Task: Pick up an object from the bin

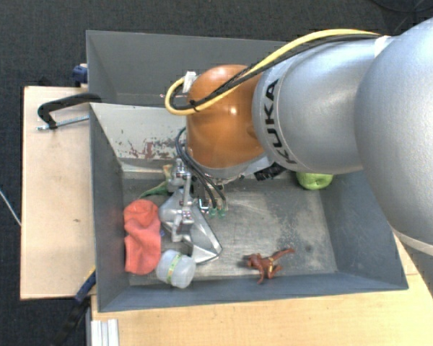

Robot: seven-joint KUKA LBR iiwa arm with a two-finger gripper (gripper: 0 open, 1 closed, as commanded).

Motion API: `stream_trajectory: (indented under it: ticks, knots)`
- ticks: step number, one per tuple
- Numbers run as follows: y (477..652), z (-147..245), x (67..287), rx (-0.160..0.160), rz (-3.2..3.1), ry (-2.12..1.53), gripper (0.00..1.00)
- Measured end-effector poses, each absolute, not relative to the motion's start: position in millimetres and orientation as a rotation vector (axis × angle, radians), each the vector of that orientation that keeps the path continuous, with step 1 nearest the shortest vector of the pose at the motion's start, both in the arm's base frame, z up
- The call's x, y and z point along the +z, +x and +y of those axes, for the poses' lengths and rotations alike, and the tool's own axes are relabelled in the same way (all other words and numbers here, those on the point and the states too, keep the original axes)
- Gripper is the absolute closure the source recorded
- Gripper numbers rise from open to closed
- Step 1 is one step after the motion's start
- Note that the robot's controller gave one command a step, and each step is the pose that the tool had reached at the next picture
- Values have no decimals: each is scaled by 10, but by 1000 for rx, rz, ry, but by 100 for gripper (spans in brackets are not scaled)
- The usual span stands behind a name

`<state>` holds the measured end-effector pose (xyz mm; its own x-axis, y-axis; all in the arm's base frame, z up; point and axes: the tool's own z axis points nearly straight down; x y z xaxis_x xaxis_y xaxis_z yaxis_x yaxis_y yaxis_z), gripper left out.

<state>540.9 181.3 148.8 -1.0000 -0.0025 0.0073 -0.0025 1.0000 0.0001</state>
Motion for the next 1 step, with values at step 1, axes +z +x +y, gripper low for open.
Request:
stream_trajectory:
  ticks: [1]
  knots:
    - [5432, 1806, 1533, -3, -3142, 0, 0]
